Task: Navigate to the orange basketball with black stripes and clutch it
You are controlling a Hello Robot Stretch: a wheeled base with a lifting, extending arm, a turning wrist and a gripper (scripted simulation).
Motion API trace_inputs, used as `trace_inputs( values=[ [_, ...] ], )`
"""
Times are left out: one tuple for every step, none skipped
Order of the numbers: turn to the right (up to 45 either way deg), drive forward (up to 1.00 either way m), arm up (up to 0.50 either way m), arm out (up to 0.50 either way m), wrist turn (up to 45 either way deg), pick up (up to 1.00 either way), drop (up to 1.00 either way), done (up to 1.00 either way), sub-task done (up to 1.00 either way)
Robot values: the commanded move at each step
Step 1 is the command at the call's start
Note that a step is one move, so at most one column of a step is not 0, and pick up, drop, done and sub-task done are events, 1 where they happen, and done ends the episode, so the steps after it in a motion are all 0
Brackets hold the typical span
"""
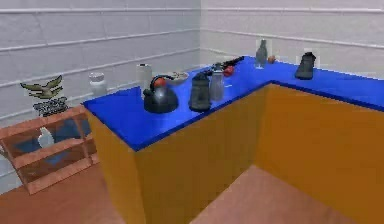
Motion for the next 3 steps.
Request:
trace_inputs(
  values=[
    [-45.0, 0.0, 0.0, 0.0, 0.0, 0.0, 0.0, 0.0, 0.0],
    [-33.0, 0.0, 0.0, 0.0, 0.0, 0.0, 0.0, 0.0, 0.0],
    [0.0, 0.5, 0.0, 0.0, 0.0, 0.0, 0.0, 0.0, 0.0]
  ],
)
